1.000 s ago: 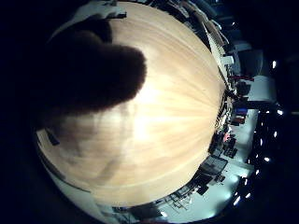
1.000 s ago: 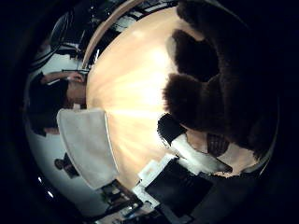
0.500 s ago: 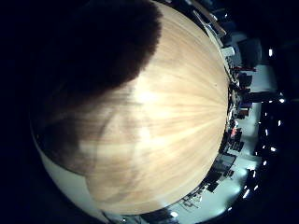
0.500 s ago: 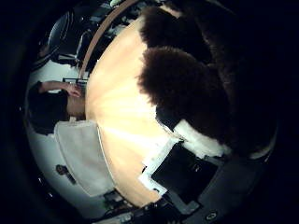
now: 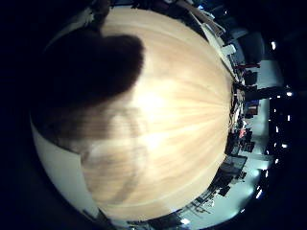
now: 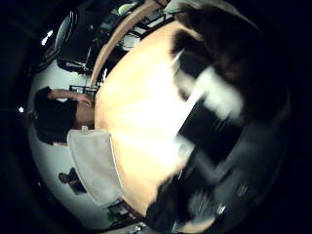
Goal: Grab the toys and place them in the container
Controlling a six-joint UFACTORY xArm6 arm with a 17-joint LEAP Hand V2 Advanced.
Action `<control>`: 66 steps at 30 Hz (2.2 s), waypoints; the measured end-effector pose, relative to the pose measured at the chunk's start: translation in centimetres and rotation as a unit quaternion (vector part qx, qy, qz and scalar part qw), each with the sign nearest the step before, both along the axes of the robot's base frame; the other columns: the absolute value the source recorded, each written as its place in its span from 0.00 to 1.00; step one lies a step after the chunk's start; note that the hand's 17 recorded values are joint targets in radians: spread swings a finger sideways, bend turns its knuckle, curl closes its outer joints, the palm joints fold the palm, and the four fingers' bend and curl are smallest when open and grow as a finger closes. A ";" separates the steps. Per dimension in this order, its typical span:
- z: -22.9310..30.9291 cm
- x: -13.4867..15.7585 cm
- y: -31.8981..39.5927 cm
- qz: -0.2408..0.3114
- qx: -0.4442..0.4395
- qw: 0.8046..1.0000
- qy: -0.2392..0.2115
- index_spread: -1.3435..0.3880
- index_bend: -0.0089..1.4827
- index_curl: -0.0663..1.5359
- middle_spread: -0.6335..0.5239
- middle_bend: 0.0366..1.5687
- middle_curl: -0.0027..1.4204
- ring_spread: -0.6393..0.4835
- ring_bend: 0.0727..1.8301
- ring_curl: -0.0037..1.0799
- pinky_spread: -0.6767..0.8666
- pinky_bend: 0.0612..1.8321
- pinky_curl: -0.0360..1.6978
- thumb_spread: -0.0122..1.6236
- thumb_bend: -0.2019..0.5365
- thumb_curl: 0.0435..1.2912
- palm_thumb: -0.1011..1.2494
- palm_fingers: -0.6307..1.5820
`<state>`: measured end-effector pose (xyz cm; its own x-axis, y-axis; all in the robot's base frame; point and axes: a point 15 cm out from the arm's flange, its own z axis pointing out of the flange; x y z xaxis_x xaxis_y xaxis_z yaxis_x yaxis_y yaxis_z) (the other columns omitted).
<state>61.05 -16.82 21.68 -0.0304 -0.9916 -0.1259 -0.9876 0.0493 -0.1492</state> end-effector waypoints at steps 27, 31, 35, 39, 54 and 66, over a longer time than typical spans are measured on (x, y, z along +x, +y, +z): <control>18.5 -7.5 5.7 0.066 0.008 0.995 -0.078 0.44 0.32 0.38 0.16 0.55 0.40 0.27 0.64 0.43 0.07 0.56 0.25 0.59 0.25 0.24 0.83 0.84; 21.3 -9.9 8.1 0.087 0.008 0.993 -0.084 0.44 0.32 0.39 0.16 0.56 0.40 0.27 0.64 0.43 0.07 0.56 0.25 0.59 0.25 0.24 0.83 0.83; 23.4 -12.0 11.0 0.112 0.005 0.989 -0.095 0.44 0.31 0.40 0.17 0.56 0.40 0.27 0.64 0.43 0.07 0.56 0.25 0.59 0.25 0.23 0.84 0.84; 24.4 -14.9 15.3 0.150 0.007 0.984 -0.101 0.44 0.31 0.40 0.17 0.56 0.39 0.27 0.64 0.43 0.06 0.55 0.25 0.59 0.25 0.23 0.83 0.84; 22.8 -23.0 27.4 0.270 0.030 0.960 -0.061 0.43 0.29 0.42 0.17 0.57 0.39 0.27 0.64 0.43 0.06 0.54 0.26 0.58 0.25 0.23 0.83 0.84; 21.3 -26.4 35.7 0.343 0.038 0.938 -0.032 0.43 0.28 0.44 0.17 0.57 0.38 0.27 0.64 0.43 0.06 0.54 0.26 0.58 0.25 0.23 0.83 0.84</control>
